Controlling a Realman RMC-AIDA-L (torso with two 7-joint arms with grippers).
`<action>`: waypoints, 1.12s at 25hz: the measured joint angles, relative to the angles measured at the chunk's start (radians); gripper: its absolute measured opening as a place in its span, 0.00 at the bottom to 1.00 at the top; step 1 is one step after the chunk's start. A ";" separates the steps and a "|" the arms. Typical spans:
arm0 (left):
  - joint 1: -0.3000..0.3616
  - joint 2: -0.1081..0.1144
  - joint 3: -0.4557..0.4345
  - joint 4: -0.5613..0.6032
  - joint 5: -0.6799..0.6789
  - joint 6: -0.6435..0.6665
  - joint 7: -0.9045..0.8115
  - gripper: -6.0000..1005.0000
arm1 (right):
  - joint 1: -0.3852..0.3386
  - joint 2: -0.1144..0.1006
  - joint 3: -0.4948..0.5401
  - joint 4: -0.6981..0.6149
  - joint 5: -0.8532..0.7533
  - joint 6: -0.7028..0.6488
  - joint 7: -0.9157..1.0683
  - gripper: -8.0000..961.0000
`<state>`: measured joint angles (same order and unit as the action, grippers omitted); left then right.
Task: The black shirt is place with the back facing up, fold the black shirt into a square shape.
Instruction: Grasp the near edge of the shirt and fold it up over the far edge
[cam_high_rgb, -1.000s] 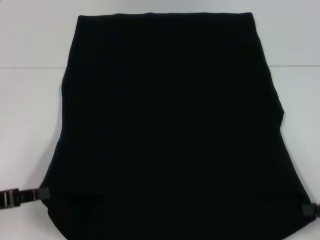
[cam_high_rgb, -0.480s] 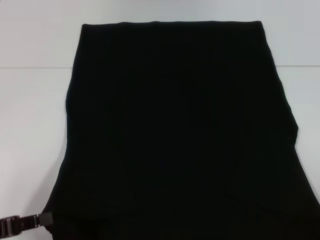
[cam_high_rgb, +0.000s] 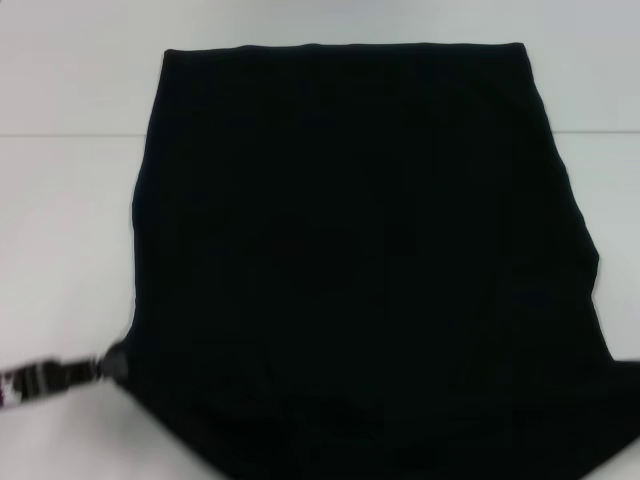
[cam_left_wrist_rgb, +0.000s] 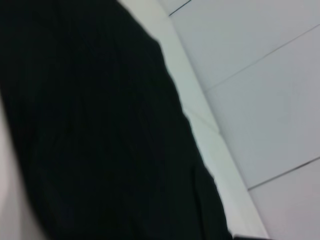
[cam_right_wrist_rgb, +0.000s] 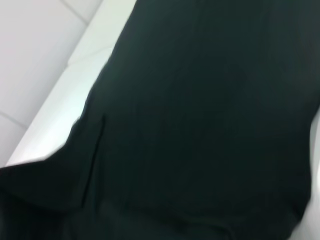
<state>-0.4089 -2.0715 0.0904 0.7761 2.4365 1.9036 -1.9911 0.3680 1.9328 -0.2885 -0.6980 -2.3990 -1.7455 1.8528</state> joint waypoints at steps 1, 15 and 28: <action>-0.029 0.012 -0.003 -0.022 -0.011 -0.020 -0.009 0.00 | 0.015 -0.005 0.007 0.000 0.002 0.007 0.005 0.07; -0.351 0.108 0.009 -0.310 -0.131 -0.519 0.004 0.00 | 0.371 -0.042 -0.050 0.076 0.001 0.366 0.120 0.07; -0.481 0.081 0.014 -0.441 -0.337 -0.948 0.246 0.00 | 0.545 -0.032 -0.155 0.261 0.008 0.850 0.077 0.08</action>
<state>-0.8902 -1.9905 0.1042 0.3356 2.0991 0.9560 -1.7453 0.9126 1.9007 -0.4434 -0.4372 -2.3915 -0.8951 1.9295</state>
